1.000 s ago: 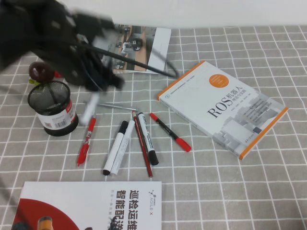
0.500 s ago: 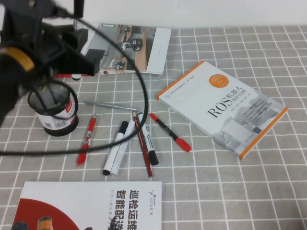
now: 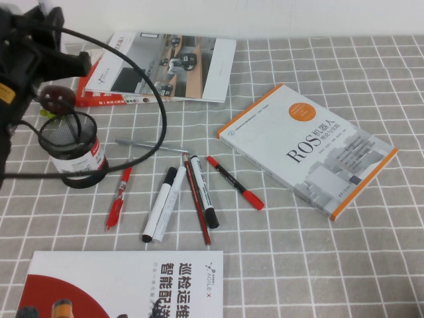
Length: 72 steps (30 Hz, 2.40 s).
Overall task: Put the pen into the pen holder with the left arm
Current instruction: Place the pen onto the pen holder
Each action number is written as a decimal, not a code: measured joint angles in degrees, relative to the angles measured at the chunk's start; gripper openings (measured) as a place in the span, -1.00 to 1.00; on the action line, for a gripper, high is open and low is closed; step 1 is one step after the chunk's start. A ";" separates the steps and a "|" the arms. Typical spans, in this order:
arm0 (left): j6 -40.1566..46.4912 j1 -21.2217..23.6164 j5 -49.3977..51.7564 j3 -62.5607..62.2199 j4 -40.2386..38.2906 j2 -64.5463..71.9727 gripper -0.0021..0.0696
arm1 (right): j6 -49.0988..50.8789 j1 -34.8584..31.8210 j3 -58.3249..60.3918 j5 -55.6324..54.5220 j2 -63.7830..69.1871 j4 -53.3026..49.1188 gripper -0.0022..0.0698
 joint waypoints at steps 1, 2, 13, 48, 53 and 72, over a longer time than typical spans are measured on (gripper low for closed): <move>-0.65 0.51 -1.86 0.00 0.00 1.18 -0.63 | 0.00 0.00 0.00 0.00 0.00 0.00 -0.98; -1.53 0.79 -3.67 0.00 0.00 2.73 -0.63 | 0.00 0.00 0.00 0.00 0.00 0.00 -0.98; -3.30 1.53 -14.68 0.00 -0.59 16.59 -0.63 | 0.00 0.00 0.00 0.00 0.00 0.00 -0.98; -12.78 6.18 -14.79 8.72 6.10 13.55 -0.63 | 0.00 0.00 0.00 0.00 0.00 0.00 -0.98; -11.80 6.18 -16.73 8.72 6.10 16.44 -0.63 | 0.00 0.00 0.00 0.00 0.00 0.00 -0.98; -9.69 6.18 -15.81 8.72 6.10 17.95 0.02 | 0.00 0.00 0.00 0.00 0.00 0.00 -0.98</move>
